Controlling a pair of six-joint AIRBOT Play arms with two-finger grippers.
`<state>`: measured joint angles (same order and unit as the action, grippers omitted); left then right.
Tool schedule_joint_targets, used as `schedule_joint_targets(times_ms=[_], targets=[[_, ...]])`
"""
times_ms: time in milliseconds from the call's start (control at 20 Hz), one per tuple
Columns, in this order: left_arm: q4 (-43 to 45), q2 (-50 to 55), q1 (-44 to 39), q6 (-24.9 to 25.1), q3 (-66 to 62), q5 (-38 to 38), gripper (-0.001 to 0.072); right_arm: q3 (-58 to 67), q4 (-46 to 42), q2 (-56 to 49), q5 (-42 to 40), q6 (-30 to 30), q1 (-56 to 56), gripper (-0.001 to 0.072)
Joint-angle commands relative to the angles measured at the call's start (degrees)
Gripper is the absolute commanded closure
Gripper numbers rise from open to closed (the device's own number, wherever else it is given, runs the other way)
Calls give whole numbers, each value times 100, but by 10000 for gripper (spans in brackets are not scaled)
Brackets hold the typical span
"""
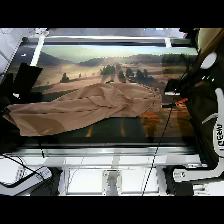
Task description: Fold the clothes and pants, and hang the long-sleeved shirts on hangers.
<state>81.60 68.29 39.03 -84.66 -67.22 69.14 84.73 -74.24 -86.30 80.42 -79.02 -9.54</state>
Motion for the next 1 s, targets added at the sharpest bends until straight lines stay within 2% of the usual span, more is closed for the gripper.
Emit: schedule_joint_targets(times_ms=[0, 150, 300, 500, 550, 650, 700, 950], targets=[[289, 302, -11, -15, -35, -229, 700, -1639, 973, -13, -1580, 105, -199, 155], [282, 348, -17, -17, -35, -380, 699, -2286, 1257, -42, -2494, 424, -188, 155], [282, 348, -20, -17, -35, -376, 700, -2295, 1860, -184, -2695, 966, -188, 155], [280, 348, -81, -17, -35, -278, 699, -2295, 1871, -286, -2704, 979, -190, 156], [282, 348, -101, -17, -35, -249, 699, -2286, 1908, -286, -2599, 999, -190, 188], [280, 348, -118, -17, -35, -166, 699, -2223, 1939, -264, -2037, 1213, -190, 584], [282, 348, -118, -17, -35, -66, 699, -2179, 1917, -212, -1720, 1281, -192, 665], [737, 337, -118, 13, -168, 968, 700, -1362, 424, 691, -162, 1268, -372, 674]])
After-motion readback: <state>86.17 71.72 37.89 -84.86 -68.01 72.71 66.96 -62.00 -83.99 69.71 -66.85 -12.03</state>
